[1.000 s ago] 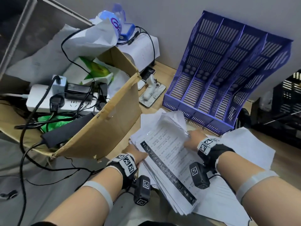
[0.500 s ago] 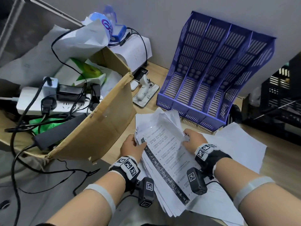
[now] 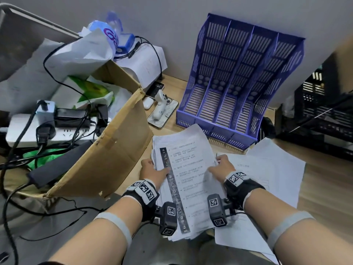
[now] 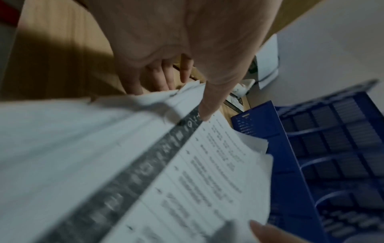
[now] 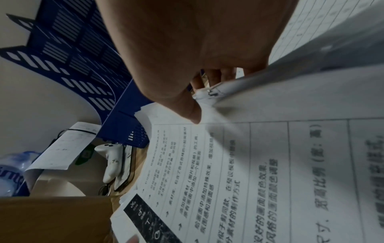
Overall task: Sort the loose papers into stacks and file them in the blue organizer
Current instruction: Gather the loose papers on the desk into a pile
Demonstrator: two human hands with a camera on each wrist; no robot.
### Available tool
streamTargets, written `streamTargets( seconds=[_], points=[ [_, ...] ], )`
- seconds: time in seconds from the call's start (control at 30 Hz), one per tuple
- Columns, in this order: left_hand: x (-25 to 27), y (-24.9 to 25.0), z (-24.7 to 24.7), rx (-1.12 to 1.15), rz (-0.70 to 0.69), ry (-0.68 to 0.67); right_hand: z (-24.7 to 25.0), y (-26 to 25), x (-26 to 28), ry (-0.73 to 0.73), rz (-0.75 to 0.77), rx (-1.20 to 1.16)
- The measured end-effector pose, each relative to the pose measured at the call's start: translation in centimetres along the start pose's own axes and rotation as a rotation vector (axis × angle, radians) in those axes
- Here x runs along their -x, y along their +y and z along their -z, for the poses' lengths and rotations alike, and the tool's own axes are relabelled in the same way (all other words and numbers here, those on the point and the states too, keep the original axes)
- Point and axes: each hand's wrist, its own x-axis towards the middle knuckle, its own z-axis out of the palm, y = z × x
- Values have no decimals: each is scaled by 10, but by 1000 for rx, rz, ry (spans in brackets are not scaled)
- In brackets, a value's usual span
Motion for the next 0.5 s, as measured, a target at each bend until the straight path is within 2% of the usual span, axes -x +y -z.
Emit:
streamTargets(
  seconds=[0.2,0.3,0.5],
  points=[
    [-7,-4,1,59,19,-188,-11,4,-10,-137,28,-71],
    [-1,-1,4,215,-18,-252,-9,1,-4,-186,80,-118],
    [23,40,26,439,-163,-521,24,-9,7,-129,213,-425]
  ],
)
